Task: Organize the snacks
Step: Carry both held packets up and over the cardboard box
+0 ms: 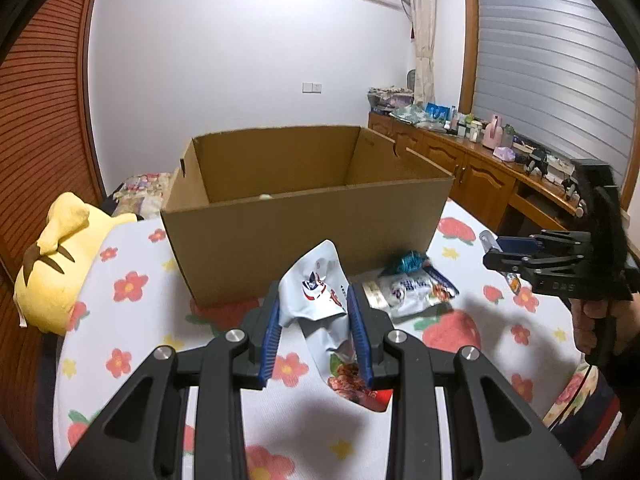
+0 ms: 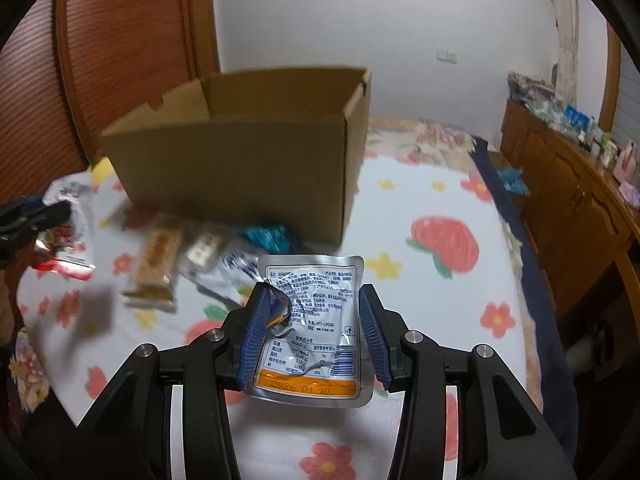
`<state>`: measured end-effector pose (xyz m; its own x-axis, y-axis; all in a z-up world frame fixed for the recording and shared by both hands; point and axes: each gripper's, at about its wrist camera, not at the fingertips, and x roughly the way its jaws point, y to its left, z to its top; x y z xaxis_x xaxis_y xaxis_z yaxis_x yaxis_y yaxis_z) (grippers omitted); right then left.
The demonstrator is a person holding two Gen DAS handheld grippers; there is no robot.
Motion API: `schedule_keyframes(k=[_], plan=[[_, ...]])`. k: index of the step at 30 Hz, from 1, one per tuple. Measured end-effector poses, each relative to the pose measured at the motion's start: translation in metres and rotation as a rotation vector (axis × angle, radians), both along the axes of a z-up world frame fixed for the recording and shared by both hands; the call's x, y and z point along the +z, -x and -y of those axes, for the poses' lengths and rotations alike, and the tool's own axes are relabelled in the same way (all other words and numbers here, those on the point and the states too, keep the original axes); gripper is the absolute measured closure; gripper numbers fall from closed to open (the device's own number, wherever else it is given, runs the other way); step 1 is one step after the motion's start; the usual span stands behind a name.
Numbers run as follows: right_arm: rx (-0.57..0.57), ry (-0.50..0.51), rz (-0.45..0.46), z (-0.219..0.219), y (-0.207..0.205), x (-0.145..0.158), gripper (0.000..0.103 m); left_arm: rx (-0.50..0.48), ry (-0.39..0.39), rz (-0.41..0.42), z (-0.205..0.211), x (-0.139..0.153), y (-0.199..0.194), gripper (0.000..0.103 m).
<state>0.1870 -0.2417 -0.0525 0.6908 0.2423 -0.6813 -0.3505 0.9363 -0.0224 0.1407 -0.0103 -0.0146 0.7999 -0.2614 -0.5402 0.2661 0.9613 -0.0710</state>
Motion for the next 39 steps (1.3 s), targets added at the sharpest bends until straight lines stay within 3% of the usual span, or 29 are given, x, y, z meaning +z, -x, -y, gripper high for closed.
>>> schedule_keyframes(k=[9,18,39], plan=[[0.09,-0.056,0.103,-0.031,-0.004,0.051,0.057,0.002,-0.006,0.039,-0.009,0.025,-0.031,0.073],[0.16,-0.065,0.168,-0.064,-0.05,0.081,0.057,0.014,-0.017,0.078,-0.018,0.051,-0.074,0.073],[0.145,-0.029,0.123,-0.071,-0.118,0.061,0.054,0.046,-0.047,0.05,-0.017,0.043,-0.136,0.072]])
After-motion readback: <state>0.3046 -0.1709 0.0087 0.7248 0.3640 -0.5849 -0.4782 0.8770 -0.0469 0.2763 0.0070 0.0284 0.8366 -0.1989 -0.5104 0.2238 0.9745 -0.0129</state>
